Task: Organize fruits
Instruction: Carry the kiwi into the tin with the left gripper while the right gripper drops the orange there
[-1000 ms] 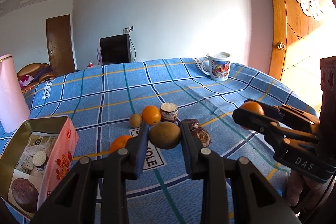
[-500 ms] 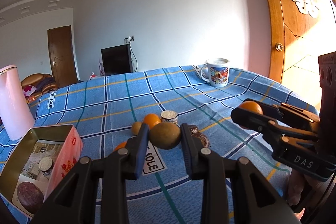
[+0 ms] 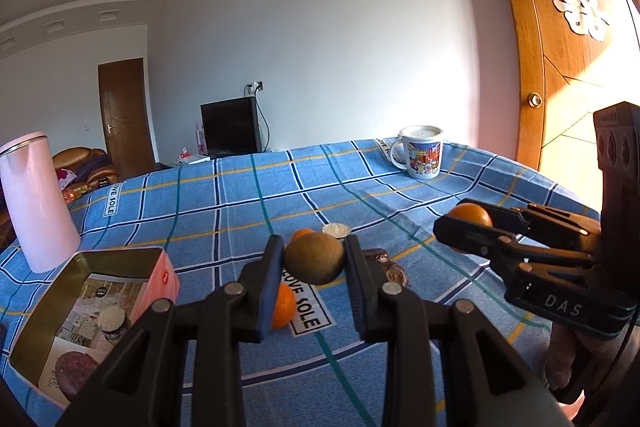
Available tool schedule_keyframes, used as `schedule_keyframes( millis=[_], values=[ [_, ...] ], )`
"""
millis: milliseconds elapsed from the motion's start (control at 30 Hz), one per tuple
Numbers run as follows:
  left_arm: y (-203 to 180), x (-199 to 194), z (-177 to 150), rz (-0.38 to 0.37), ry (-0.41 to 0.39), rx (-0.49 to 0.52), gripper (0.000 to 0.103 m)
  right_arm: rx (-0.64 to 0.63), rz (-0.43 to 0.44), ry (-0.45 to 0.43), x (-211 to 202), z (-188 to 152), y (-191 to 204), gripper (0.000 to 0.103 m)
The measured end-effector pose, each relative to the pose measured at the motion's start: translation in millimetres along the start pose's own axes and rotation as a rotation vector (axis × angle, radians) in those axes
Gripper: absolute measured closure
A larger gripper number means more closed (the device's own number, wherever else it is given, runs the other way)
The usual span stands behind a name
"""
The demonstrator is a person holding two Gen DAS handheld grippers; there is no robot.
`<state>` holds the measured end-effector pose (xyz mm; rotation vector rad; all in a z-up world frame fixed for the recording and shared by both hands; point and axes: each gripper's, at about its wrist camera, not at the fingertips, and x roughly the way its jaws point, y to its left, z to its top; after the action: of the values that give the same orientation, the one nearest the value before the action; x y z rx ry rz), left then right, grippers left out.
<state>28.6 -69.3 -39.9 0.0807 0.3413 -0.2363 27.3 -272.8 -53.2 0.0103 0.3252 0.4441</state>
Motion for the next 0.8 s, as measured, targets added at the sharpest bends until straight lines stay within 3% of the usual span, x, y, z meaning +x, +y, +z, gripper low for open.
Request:
schedule_keyframes(
  millis=[467, 800],
  values=[
    [114.9, -19.8, -7.8, 0.194, 0.037, -0.181, 0.071, -0.099, 0.22, 0.074, 52.4, 46.0, 91.1, 0.065],
    [186.8, -28.8, -20.8, 0.306, 0.068, -0.286, 0.071, -0.17, 0.353, 0.169, 105.5, 50.0, 167.1, 0.065]
  ],
)
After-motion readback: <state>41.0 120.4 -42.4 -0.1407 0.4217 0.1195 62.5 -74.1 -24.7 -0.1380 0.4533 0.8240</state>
